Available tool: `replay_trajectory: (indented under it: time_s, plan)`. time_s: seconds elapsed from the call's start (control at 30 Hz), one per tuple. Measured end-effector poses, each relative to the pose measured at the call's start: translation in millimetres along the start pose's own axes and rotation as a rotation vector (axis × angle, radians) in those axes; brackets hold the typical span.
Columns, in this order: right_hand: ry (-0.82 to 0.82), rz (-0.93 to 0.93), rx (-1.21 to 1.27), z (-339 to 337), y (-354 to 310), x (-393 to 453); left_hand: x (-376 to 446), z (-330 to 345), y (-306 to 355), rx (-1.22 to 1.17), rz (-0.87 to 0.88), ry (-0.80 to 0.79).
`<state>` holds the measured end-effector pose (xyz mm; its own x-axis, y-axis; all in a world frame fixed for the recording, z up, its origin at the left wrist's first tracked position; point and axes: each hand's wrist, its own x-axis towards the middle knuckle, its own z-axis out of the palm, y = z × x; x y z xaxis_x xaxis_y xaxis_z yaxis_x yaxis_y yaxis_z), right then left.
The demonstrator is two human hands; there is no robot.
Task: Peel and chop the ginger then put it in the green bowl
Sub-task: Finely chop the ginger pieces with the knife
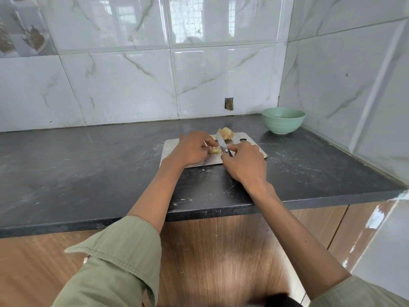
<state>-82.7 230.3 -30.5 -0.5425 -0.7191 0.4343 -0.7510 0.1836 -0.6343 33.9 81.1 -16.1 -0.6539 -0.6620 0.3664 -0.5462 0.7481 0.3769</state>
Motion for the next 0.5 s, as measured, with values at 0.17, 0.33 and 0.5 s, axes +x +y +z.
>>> replay_trajectory:
  time_s: [0.17,0.33,0.5]
  plan:
    - [-0.008,-0.002,-0.008,-1.7,-1.0,-0.9,2.3,1.8,-2.3,-0.107,0.015,0.01]
    - [-0.012,0.004,-0.022,-0.5,-0.4,-0.6,5.1,3.3,-6.8,-0.122,0.047,0.0]
    - [-0.019,0.015,-0.039,0.9,-0.1,0.3,3.8,2.0,-4.6,-0.133,0.054,0.0]
